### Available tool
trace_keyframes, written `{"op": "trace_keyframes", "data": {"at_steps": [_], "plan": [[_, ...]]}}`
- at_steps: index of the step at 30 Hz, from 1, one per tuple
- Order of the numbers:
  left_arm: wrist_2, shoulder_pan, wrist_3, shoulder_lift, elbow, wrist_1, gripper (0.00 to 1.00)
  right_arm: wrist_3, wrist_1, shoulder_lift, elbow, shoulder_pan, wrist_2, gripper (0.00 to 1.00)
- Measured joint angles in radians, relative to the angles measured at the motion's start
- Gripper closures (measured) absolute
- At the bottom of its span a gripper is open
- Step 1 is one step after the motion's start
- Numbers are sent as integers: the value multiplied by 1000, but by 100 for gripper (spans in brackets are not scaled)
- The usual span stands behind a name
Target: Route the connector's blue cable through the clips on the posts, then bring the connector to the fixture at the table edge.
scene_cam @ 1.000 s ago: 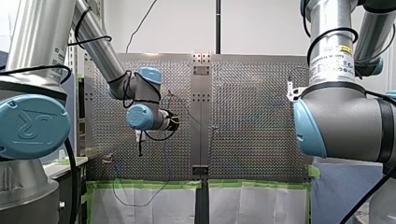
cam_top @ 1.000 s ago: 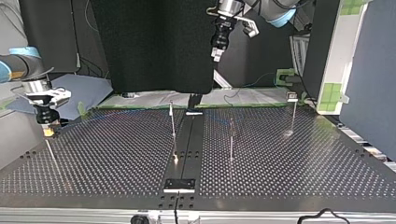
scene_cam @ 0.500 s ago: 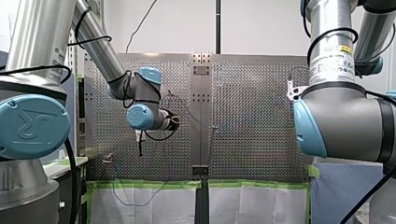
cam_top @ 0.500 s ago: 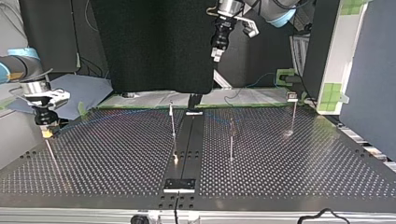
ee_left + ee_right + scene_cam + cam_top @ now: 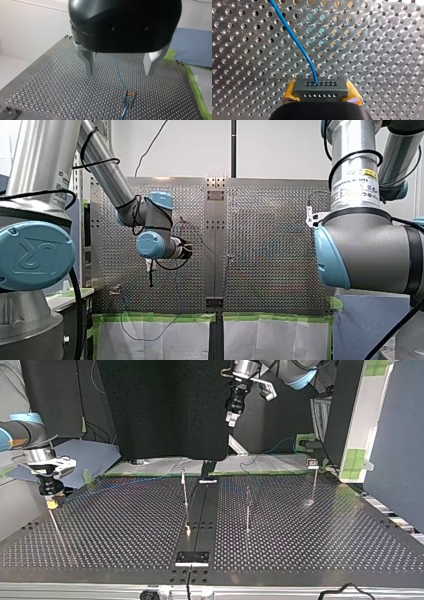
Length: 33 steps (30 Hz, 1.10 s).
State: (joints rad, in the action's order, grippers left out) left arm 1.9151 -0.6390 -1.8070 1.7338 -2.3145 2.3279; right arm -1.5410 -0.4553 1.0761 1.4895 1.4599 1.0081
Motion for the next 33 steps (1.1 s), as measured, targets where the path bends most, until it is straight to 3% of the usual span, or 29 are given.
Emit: {"op": "trace_keyframes", "data": {"at_steps": [11, 14, 15, 16, 18, 19, 20, 21, 22, 23, 33], "plan": [[0, 0, 0, 0, 0, 2, 0, 1, 0, 0, 0, 3, 6, 100], [1, 0, 0, 0, 0, 2, 0, 6, 32, 2, -4, 3, -34, 98], [1, 0, 0, 0, 0, 2, 0, 7, 33, 2, -5, 3, -35, 81], [1, 0, 0, 0, 0, 2, 0, 7, 33, 2, -4, 3, -35, 81], [1, 0, 0, 0, 0, 2, 0, 7, 34, 2, -4, 3, -35, 54], [1, 0, 0, 0, 0, 2, 0, 7, 34, 1, -3, 3, -35, 54], [1, 0, 0, 0, 0, 2, 0, 7, 34, 1, -3, 2, -35, 39], [1, 0, 0, 0, 0, 2, 0, 7, 34, 0, -3, 2, -35, 31], [1, 0, 0, 0, 0, 2, 0, 7, 34, 0, -3, 2, -35, 31], [2, 0, 0, 0, 0, 2, 0, 7, 35, 0, -2, 2, -35, 24], [2, 0, 0, 0, 0, 2, 0, 7, 34, 0, -3, 2, -35, 16]]}}
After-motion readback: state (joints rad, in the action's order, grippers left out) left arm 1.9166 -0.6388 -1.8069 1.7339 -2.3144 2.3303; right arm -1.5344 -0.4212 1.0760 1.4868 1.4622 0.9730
